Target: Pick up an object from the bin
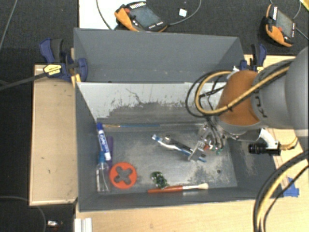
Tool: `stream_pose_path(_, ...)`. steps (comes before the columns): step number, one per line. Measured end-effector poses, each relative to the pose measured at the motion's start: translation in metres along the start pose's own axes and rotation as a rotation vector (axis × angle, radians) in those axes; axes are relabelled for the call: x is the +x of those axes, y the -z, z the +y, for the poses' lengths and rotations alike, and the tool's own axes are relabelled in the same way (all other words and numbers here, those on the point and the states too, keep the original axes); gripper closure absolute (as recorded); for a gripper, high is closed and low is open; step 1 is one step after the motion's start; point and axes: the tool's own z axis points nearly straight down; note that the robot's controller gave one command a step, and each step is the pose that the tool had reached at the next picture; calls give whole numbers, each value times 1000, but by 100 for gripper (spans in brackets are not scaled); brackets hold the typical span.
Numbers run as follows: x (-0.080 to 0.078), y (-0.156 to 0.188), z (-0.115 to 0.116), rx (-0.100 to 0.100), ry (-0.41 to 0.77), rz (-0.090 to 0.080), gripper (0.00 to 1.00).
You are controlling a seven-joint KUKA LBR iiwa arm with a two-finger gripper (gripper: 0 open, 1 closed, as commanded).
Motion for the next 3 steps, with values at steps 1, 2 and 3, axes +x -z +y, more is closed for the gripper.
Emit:
stream_pose_path(1, 8, 2, 10, 0, -83, 5, 100)
stream_pose_path(2, 8, 2, 10, 0, -82, 5, 100)
stream_pose_path(3, 10, 43, 8, 5, -81, 12, 100)
